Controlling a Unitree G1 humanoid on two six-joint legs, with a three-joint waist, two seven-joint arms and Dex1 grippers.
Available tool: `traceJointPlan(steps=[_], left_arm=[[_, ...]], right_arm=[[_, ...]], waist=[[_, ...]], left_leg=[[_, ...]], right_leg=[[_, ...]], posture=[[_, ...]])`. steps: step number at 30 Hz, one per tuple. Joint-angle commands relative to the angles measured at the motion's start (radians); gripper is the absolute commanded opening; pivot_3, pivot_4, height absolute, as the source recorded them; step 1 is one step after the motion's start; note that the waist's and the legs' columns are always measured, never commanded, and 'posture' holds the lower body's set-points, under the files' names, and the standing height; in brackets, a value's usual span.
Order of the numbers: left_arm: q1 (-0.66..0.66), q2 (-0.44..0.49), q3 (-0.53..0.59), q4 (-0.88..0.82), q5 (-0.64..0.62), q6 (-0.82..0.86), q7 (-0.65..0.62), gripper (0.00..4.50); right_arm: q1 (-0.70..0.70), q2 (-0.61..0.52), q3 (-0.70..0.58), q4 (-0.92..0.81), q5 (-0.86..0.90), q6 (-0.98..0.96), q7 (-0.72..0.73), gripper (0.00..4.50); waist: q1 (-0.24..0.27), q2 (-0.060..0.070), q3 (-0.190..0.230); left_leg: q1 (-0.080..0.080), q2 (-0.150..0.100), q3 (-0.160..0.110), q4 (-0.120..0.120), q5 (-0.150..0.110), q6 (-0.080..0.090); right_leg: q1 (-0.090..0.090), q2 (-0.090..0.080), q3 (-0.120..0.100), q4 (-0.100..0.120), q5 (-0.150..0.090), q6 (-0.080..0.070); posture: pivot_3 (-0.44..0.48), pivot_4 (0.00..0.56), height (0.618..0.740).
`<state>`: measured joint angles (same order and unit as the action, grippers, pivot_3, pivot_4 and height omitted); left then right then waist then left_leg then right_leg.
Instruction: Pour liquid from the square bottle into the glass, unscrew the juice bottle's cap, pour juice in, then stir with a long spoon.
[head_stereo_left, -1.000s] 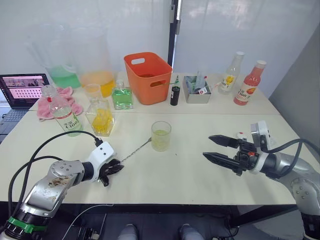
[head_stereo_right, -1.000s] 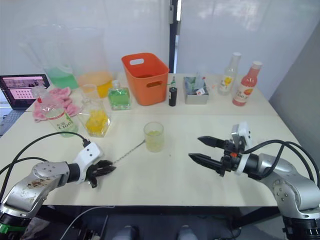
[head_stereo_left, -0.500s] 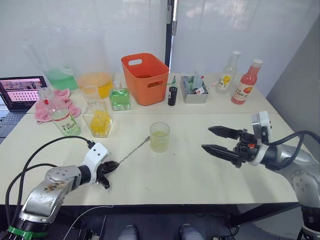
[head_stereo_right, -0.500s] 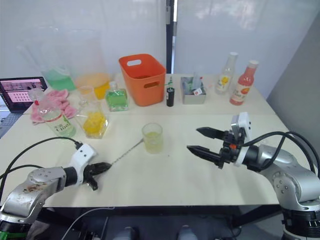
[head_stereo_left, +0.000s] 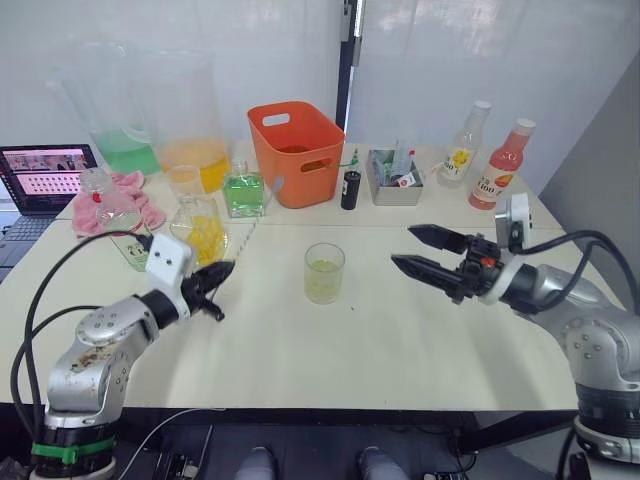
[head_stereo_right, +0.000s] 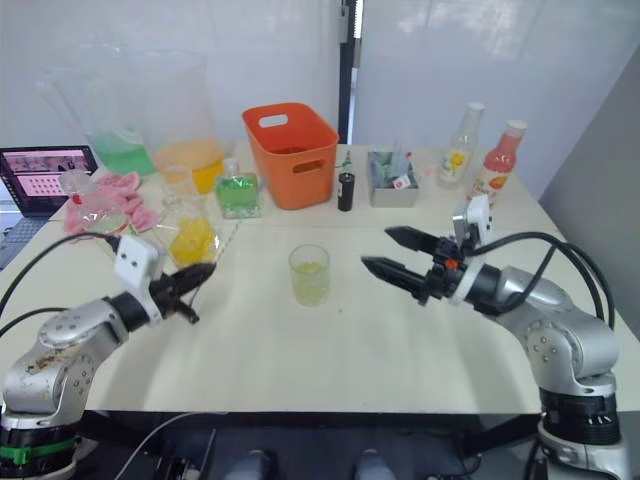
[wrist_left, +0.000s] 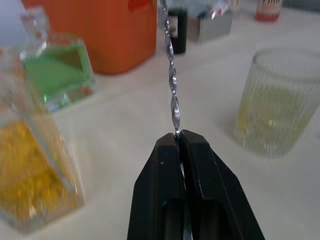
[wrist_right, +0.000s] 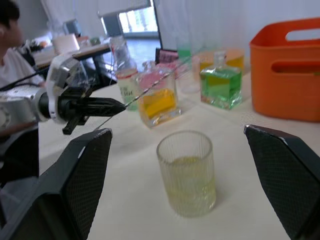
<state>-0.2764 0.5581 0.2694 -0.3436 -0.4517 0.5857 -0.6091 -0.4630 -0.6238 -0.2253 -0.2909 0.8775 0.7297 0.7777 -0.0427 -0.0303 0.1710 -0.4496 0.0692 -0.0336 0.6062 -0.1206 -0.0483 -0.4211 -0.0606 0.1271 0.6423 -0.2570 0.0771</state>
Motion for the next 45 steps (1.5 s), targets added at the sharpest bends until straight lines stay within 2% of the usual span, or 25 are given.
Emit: traceJointPlan(steps=[1,6,9,12,18,28,33,41,42,45], left_arm=[[-0.051,0.001,0.013,-0.057,-0.064,0.010,0.000,0.08],[-0.120,0.004,-0.037,-0.102,-0.114,0.040,-0.009,0.08],[-0.161,-0.001,-0.068,-0.120,-0.141,0.068,0.001,0.08],[-0.187,-0.003,-0.096,-0.124,-0.148,0.078,0.002,0.08],[-0.197,0.042,-0.210,-0.125,-0.063,0.039,-0.024,0.08],[-0.198,0.022,-0.231,-0.121,-0.045,0.027,-0.008,0.08],[-0.204,0.015,-0.233,-0.116,-0.037,0.026,0.002,0.00],[-0.213,0.000,-0.240,-0.112,-0.033,0.028,0.014,0.00],[-0.213,-0.001,-0.241,-0.111,-0.032,0.028,0.014,0.00],[-0.215,-0.009,-0.245,-0.110,-0.029,0.027,0.017,0.00]], right_arm=[[-0.043,0.026,-0.006,-0.045,0.025,0.009,-0.058,4.50],[-0.109,0.077,0.054,-0.075,-0.001,0.073,-0.210,4.50],[-0.181,0.136,0.058,-0.034,0.090,0.171,-0.285,4.50],[-0.246,0.214,0.054,0.044,0.110,0.214,-0.363,4.50],[-0.328,0.343,0.004,0.136,0.192,0.263,-0.494,4.50],[-0.357,0.451,-0.055,0.156,0.311,0.277,-0.674,4.50],[-0.357,0.478,-0.062,0.157,0.345,0.265,-0.738,3.11],[-0.352,0.516,-0.075,0.153,0.386,0.238,-0.806,0.28],[-0.350,0.519,-0.073,0.151,0.388,0.236,-0.811,0.02],[-0.347,0.529,-0.067,0.146,0.391,0.225,-0.822,0.02]], waist=[[0.000,0.000,0.000],[-0.004,0.000,0.000],[-0.004,0.000,0.000],[-0.006,0.000,0.000],[-0.003,0.000,0.000],[-0.006,0.000,0.000],[-0.006,0.000,0.000],[-0.006,0.000,0.000],[-0.006,0.000,0.000],[-0.007,0.000,0.000]], left_leg=[[0.000,0.000,0.000,0.000,0.000,0.000],[0.000,0.000,0.000,0.000,0.000,0.000],[0.000,0.000,0.000,0.000,0.000,0.000],[0.000,0.000,-0.001,0.000,0.000,0.000],[-0.001,0.000,-0.001,0.000,0.000,0.001],[-0.003,0.000,-0.002,0.000,0.000,0.001],[-0.003,0.000,-0.002,0.000,0.000,0.001],[-0.003,0.000,-0.002,0.000,0.000,0.001],[-0.003,0.000,-0.002,0.000,0.000,0.001],[-0.004,0.000,-0.003,0.000,0.000,0.001]], right_leg=[[0.000,0.000,0.000,0.000,0.000,0.001],[0.000,0.000,0.000,0.000,0.002,0.003],[0.000,0.000,0.000,0.000,0.001,0.002],[0.000,0.001,0.000,0.001,0.002,0.004],[-0.001,0.001,0.000,0.001,0.004,0.007],[-0.002,0.001,0.000,0.001,0.004,0.007],[-0.002,0.001,0.000,0.001,0.004,0.007],[-0.002,0.001,-0.001,0.001,0.004,0.007],[-0.002,0.001,-0.001,0.001,0.004,0.007],[-0.002,0.001,-0.001,0.001,0.004,0.007]], posture=[[0.000,0.150,0.725],[0.000,0.150,0.725],[0.000,0.150,0.725],[0.000,0.150,0.725],[0.000,0.150,0.725],[0.000,0.150,0.725],[0.000,0.150,0.725],[0.000,0.150,0.725],[0.000,0.150,0.725],[0.000,0.150,0.725]])
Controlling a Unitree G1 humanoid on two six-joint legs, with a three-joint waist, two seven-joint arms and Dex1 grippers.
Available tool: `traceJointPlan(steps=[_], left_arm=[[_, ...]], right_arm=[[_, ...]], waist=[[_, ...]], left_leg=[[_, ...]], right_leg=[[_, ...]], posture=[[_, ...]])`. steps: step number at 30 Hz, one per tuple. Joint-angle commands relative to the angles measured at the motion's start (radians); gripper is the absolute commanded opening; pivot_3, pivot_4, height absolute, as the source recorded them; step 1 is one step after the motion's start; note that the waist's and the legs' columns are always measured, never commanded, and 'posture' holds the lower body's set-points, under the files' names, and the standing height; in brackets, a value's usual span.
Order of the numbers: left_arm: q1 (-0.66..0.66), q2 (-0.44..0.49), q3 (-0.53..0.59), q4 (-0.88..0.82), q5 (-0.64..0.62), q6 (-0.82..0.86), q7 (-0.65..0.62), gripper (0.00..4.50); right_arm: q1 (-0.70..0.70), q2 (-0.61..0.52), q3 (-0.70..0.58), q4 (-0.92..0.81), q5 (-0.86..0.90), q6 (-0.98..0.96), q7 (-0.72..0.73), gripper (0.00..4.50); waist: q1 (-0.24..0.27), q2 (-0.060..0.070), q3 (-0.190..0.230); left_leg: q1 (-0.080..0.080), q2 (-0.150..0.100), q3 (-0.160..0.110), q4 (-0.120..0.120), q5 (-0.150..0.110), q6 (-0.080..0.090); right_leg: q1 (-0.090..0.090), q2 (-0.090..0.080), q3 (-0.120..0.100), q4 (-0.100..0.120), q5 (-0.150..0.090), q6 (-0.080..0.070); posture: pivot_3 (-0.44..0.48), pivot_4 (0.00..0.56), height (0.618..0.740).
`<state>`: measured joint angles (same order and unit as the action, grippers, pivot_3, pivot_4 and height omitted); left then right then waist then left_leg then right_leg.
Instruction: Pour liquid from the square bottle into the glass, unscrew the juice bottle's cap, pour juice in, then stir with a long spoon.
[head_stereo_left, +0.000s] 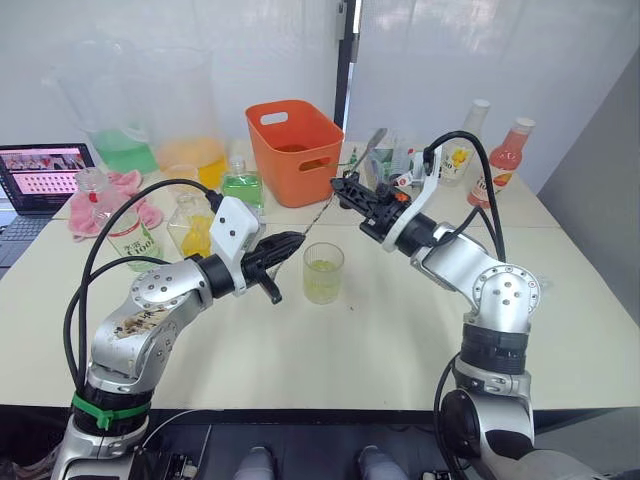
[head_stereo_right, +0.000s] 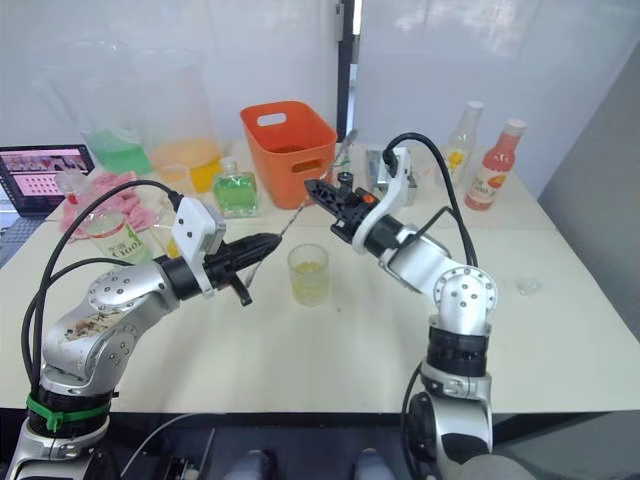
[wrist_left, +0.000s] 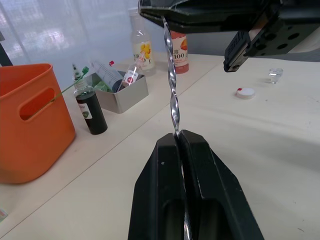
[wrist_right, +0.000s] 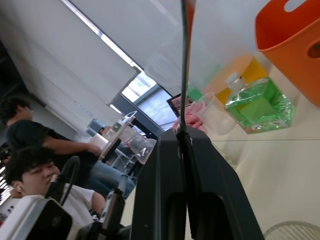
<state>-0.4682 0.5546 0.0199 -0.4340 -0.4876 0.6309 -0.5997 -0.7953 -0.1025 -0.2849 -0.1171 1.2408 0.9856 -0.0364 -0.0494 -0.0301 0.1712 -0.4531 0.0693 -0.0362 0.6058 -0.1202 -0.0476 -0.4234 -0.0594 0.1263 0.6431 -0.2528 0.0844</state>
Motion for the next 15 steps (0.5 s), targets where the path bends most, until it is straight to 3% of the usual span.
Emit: traceJointPlan(steps=[1,10,15], left_arm=[[-0.024,-0.008,0.003,-0.019,0.008,-0.019,0.008,0.00],[-0.024,-0.001,0.007,0.002,0.040,-0.022,0.020,0.00],[-0.026,0.011,0.059,0.007,-0.022,0.007,-0.009,1.66]], right_arm=[[-0.015,0.012,-0.008,-0.027,0.026,-0.039,-0.012,0.02],[-0.013,0.003,0.016,-0.026,-0.023,-0.078,0.006,0.02],[-0.031,-0.022,0.029,-0.010,-0.071,-0.111,0.052,0.00]], waist=[[0.000,0.000,0.000],[-0.001,0.000,0.000],[-0.002,0.000,0.000]], left_leg=[[0.000,0.000,0.000,0.000,0.000,0.000],[0.000,0.000,0.000,0.000,0.000,0.000],[-0.001,0.000,0.000,0.000,0.000,0.000]], right_leg=[[0.000,0.000,0.000,0.000,0.000,0.000],[0.000,0.000,0.000,0.000,0.000,0.000],[0.000,0.000,0.000,-0.001,0.000,0.000]], posture=[[0.000,0.150,0.725],[0.000,0.150,0.725],[0.000,0.150,0.725]])
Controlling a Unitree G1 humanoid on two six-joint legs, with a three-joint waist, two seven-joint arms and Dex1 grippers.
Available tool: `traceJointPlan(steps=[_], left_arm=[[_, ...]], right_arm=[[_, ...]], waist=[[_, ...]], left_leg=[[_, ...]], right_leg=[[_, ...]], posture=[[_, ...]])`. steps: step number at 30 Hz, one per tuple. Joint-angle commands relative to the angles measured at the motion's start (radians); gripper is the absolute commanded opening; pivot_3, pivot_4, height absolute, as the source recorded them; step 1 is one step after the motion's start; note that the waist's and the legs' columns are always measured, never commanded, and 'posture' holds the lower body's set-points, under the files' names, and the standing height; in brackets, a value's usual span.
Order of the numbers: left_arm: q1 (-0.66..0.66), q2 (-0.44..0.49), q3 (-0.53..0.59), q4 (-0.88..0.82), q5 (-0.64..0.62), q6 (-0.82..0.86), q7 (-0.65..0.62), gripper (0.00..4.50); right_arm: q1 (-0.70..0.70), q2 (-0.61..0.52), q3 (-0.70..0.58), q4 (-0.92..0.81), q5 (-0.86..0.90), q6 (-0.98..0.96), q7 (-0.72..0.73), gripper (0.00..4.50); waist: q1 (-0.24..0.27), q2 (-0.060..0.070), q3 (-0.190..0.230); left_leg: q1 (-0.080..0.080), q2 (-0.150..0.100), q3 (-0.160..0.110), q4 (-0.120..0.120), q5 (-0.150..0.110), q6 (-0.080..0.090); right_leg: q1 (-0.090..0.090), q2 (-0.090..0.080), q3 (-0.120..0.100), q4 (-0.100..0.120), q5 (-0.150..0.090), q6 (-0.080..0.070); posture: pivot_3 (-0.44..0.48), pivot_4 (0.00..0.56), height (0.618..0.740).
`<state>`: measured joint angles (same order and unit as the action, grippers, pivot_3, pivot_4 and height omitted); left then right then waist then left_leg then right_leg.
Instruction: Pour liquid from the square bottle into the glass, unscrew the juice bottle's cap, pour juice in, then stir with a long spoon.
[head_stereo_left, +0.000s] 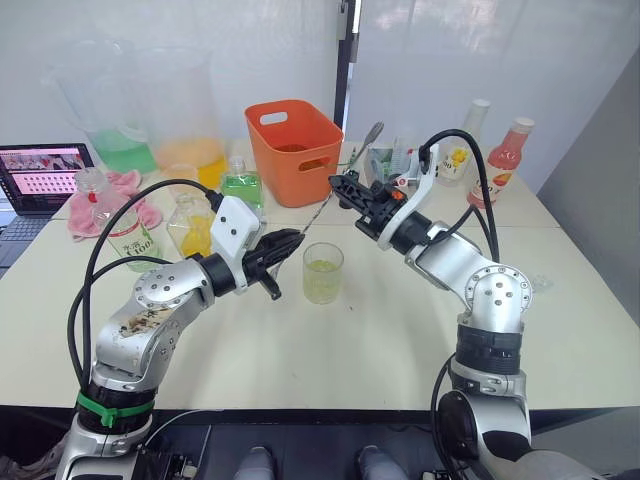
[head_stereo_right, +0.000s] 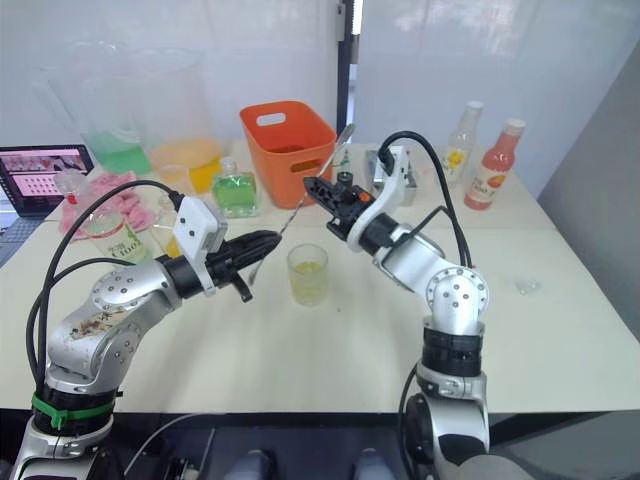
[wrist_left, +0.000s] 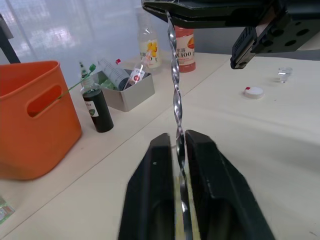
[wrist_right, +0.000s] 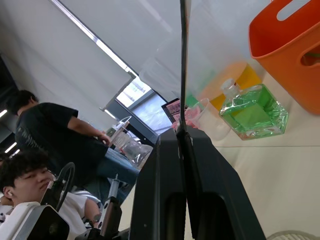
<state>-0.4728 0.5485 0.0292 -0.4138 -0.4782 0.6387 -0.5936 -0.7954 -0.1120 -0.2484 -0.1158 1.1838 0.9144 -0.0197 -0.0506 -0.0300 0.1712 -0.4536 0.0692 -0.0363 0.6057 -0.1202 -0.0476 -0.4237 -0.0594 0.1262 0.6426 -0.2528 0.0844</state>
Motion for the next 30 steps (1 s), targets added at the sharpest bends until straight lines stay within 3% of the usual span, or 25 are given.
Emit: traceJointPlan(steps=[1,8,9,14,19,30], left_arm=[[-0.022,0.024,0.069,-0.013,-0.051,0.004,-0.027,2.02],[-0.044,0.118,0.197,0.003,-0.187,0.067,-0.105,4.33],[-0.044,0.131,0.210,0.006,-0.203,0.074,-0.115,4.48],[0.013,0.230,0.219,0.055,-0.131,-0.003,-0.175,4.48],[0.068,0.238,0.216,0.076,-0.096,-0.072,-0.206,4.48],[0.117,0.191,0.181,0.024,-0.072,-0.107,-0.172,4.48]], right_arm=[[-0.041,-0.024,-0.006,-0.004,-0.028,-0.049,0.056,0.00],[-0.149,-0.126,-0.029,0.094,-0.083,-0.086,0.178,0.00],[-0.161,-0.146,-0.022,0.105,-0.096,-0.086,0.201,0.00],[-0.232,-0.274,0.015,0.181,-0.190,-0.091,0.367,0.00],[-0.263,-0.331,0.032,0.211,-0.236,-0.078,0.452,0.00],[-0.165,-0.290,0.078,0.134,-0.281,-0.036,0.472,0.00]], waist=[[-0.002,0.000,0.000],[-0.016,0.000,0.000],[-0.016,0.000,0.000],[-0.018,0.000,0.000],[-0.017,0.000,0.001],[-0.017,0.000,0.001]], left_leg=[[0.000,0.000,0.000,0.000,0.000,0.000],[-0.001,0.000,0.000,0.000,0.000,0.000],[-0.001,0.000,0.000,0.000,0.000,0.000],[-0.002,0.000,0.000,-0.002,0.000,0.000],[-0.002,0.000,0.000,-0.003,0.000,0.000],[-0.002,0.000,0.000,-0.006,0.000,0.000]], right_leg=[[0.000,0.000,0.000,0.000,0.000,0.000],[-0.001,0.000,0.000,0.000,0.000,0.000],[-0.001,0.000,-0.001,0.000,0.000,0.000],[-0.002,0.000,-0.001,-0.002,0.000,-0.001],[-0.002,0.000,-0.001,-0.002,-0.004,-0.007],[-0.004,0.000,-0.001,-0.001,-0.001,-0.004]], posture=[[0.000,0.150,0.725],[0.000,0.150,0.725],[0.000,0.150,0.725],[0.000,0.150,0.725],[0.000,0.150,0.725],[0.000,0.150,0.725]])
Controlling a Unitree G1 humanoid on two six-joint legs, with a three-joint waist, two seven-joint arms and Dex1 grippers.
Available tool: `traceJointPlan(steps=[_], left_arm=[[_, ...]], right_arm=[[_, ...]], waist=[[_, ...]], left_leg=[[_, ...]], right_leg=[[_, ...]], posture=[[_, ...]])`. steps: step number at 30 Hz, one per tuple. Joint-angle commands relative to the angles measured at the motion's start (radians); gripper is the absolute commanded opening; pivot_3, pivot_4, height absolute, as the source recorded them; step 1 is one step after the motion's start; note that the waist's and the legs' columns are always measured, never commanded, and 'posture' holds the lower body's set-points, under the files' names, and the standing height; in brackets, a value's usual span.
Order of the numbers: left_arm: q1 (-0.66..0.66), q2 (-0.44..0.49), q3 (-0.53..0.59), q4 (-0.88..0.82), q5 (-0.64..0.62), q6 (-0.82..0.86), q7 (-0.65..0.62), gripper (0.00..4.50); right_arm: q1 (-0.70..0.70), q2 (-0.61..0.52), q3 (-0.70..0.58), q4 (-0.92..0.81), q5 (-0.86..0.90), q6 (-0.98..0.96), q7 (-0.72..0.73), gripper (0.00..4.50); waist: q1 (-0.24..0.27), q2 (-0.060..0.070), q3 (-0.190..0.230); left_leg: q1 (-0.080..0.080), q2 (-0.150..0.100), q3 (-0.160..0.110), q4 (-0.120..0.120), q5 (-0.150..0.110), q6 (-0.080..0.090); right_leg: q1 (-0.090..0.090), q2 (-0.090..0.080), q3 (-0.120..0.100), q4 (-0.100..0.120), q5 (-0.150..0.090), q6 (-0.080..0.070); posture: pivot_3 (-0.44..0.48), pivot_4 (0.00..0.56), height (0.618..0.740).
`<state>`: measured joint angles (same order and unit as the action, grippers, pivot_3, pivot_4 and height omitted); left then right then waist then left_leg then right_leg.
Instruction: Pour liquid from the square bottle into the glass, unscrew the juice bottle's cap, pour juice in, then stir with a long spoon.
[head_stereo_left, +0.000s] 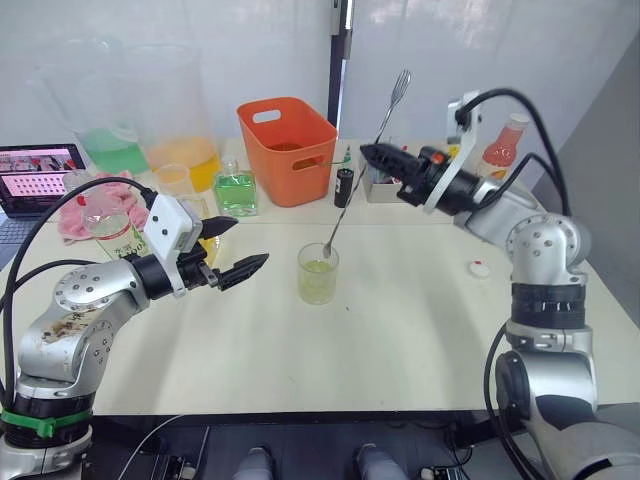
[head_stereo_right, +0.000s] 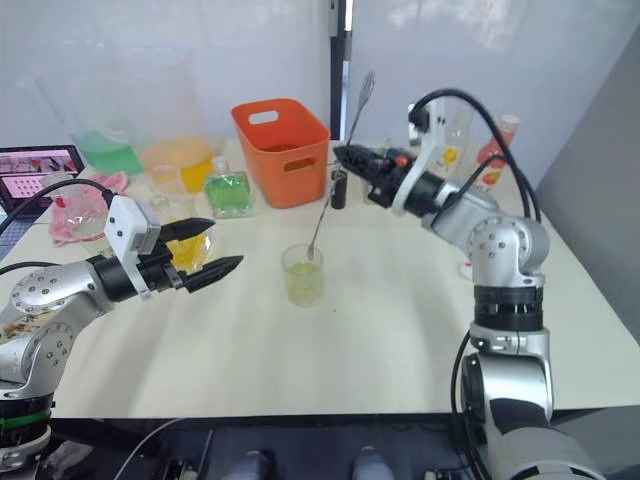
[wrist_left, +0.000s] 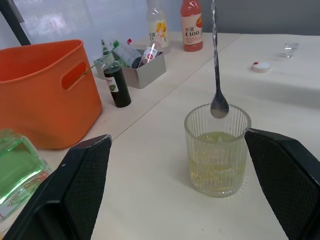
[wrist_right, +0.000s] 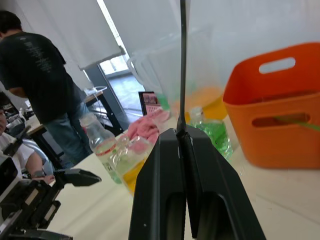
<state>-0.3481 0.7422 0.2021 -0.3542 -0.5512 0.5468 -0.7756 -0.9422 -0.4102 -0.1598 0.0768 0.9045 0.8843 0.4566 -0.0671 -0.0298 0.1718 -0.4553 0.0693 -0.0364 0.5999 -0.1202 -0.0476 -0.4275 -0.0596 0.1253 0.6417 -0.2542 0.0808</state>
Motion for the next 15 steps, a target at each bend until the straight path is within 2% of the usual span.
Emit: traceJointPlan(steps=[1,5,8,15], left_arm=[[-0.011,-0.006,0.012,-0.044,-0.009,-0.007,0.017,4.48],[0.000,0.005,0.013,-0.075,-0.034,0.016,0.008,4.48],[0.039,0.055,-0.038,-0.084,0.051,-0.017,-0.018,4.48],[0.070,0.067,-0.037,-0.093,0.048,-0.016,-0.031,4.48]], right_arm=[[-0.015,0.015,-0.010,-0.066,-0.004,-0.004,-0.009,0.00],[0.023,0.029,0.045,-0.121,-0.057,-0.008,-0.009,0.00],[0.070,0.011,0.134,-0.155,-0.153,-0.052,0.033,0.00],[0.085,0.026,0.179,-0.141,-0.248,-0.130,0.089,0.00]], waist=[[-0.001,0.000,0.000],[-0.001,0.000,0.000],[-0.002,0.000,0.000],[0.000,0.000,0.000]], left_leg=[[0.000,0.000,0.000,0.000,0.000,0.000],[0.000,0.000,0.000,0.000,0.000,0.000],[0.000,0.000,0.000,0.000,0.000,0.000],[0.000,0.000,0.000,0.000,0.000,0.000]], right_leg=[[0.000,0.000,0.000,0.000,0.000,0.000],[0.000,0.000,0.000,0.000,0.000,0.000],[0.000,0.000,0.000,0.000,0.000,0.000],[0.000,0.000,0.000,0.000,-0.002,-0.001]], posture=[[0.000,0.150,0.725],[0.000,0.150,0.725],[0.000,0.150,0.725],[0.000,0.150,0.725]])
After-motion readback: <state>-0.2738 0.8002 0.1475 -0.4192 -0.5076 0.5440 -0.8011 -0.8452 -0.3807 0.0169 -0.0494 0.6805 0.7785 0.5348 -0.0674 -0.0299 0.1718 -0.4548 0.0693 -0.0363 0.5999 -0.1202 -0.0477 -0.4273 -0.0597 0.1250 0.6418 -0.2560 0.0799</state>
